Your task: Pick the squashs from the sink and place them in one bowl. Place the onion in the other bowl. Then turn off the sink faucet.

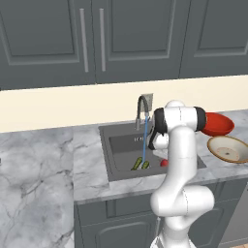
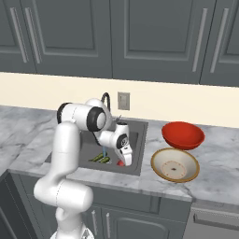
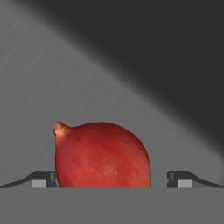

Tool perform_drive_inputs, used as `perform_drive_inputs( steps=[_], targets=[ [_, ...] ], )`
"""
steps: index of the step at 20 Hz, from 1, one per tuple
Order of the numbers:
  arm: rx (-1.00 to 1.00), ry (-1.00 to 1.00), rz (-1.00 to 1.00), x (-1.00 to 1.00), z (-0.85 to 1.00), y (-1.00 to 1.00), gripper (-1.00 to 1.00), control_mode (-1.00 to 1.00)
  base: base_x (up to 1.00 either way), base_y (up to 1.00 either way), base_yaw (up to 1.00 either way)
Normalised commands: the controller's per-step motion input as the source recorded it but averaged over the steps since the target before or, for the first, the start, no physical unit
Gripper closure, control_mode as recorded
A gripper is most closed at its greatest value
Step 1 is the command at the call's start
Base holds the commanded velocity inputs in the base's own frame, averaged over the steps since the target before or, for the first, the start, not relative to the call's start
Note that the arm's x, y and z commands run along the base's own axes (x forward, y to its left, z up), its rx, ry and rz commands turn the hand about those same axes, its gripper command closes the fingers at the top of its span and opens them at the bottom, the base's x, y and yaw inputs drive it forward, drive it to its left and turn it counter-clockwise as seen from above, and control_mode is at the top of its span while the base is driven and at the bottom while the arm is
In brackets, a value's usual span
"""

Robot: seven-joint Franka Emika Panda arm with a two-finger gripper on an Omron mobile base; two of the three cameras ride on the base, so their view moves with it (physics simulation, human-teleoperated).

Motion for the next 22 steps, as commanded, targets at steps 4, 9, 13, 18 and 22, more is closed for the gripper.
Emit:
perform_drive_inputs(
  steps=[4,9,13,18,22],
  targets=[
    [0.0,0.0,-0.03,-0.14,-0.31,-0.2,-1.0,-1.0,0.0,0.0,0.0],
    [0.0,0.0,-0.02,-0.01,-0.43,-0.17,-1.0,-1.0,0.0,0.0,0.0],
    [0.0,0.0,-0.01,-0.12,-0.39,-0.09,-1.0,-1.0,0.0,0.0,0.0],
    [0.0,-0.04,0.0,-0.23,-0.18,0.0,1.0,-1.0,0.0,0.0,0.0],
    [0.03,-0.02,-0.01,-0.31,0.04,-0.06,1.0,-1.0,0.0,0.0,0.0]
  ],
)
